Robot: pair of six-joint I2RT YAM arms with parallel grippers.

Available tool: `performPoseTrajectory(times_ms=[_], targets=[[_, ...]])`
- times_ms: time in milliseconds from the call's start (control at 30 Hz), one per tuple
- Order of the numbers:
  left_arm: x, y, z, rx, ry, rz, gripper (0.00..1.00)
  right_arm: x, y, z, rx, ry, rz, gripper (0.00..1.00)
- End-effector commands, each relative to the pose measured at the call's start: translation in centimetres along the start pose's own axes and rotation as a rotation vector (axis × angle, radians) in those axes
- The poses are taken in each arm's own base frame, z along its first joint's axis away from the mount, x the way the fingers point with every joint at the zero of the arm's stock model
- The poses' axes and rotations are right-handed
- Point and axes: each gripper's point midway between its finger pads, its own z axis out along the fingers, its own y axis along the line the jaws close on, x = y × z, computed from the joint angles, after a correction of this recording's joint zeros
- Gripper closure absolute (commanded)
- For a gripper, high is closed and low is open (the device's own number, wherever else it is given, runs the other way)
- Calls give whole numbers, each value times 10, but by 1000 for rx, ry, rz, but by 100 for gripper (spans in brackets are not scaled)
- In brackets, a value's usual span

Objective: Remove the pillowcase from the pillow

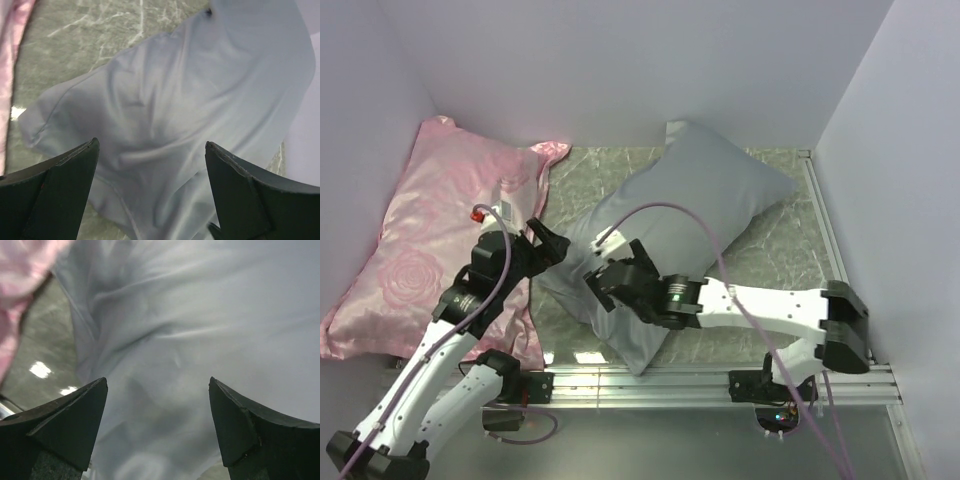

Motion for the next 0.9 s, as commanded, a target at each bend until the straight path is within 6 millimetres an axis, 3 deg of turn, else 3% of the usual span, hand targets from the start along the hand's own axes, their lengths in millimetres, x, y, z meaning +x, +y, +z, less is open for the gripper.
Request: performPoseTrajectory(times_ms=[0,200,300,400,433,533,667,733,867], targets=[[-11,9,-15,-56,-51,-36,7,-1,-17,10,154,20,-98,11],[-6,10,-24,-45,-37,-41,7,-13,-21,27,244,34,-166,17],[1,8,-21,-23,-10,-39,9,-18,-30,34,277,46,-176,31],[7,2,-22,18,18,-39,11,-28,-52,37,329,47,-137,55],[10,0,-22,31,28,-37,11,-32,-57,37,331,42,-116,68],[15,-2,-22,52,51,-25,12,-49,-76,35,318,16,-38,91],[23,-4,-23,76,88,-13,14,-61,-99,36,317,2,30,100],[28,-10,-24,119,110,-11,16,-65,-122,41,343,3,84,100],[48,-10,-20,159,176,-38,25,-76,-148,48,319,-4,222,100]])
